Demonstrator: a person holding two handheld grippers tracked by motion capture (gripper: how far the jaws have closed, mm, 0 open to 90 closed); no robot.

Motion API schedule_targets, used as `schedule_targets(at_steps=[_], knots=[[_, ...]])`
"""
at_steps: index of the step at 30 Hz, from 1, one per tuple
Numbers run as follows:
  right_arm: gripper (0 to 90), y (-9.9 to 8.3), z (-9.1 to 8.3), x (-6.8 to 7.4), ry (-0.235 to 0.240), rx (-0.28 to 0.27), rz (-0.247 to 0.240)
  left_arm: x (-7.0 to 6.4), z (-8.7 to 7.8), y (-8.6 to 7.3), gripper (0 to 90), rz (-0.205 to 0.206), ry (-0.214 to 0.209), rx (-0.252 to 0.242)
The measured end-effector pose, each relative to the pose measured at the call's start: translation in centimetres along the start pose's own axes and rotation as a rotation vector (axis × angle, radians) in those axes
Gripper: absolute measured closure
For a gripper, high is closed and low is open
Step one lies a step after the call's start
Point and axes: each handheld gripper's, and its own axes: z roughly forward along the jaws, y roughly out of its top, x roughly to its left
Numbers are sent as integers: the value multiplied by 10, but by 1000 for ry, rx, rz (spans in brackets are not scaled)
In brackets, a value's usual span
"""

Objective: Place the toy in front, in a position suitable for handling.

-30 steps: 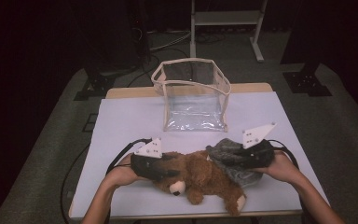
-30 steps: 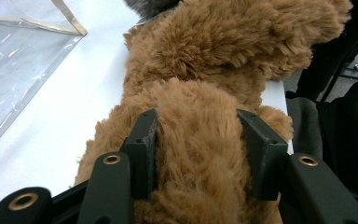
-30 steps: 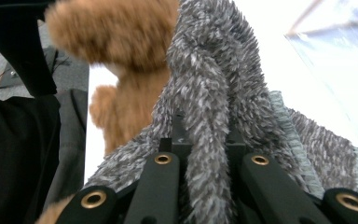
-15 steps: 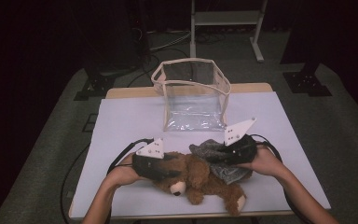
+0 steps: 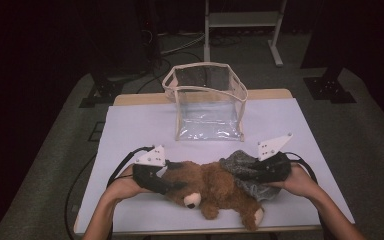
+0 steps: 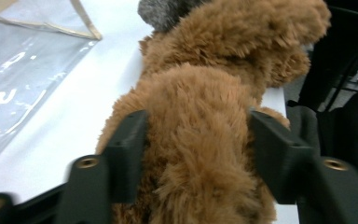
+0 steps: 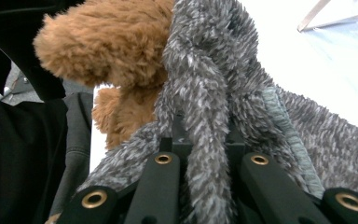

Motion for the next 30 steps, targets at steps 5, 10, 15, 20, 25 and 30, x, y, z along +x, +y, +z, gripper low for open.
schedule_targets(at_steps=[5,10,15,20,25,30], knots=[[810,13,-15,-4,-23,1,-14,-2,7,-1,512,15,-6,0],[809,48,-21,-10,-30,-13,-51,-4,8,1,518,34,-5,10],[809,89,6,-11,24,16,-106,-4,8,0,517,37,-3,5],[809,105,52,-1,107,121,-157,-5,7,-1,512,37,5,2],[810,91,58,1,129,164,-143,-4,3,-1,462,30,25,-1],[811,78,53,2,118,140,-123,-3,-10,-5,360,-5,61,10]])
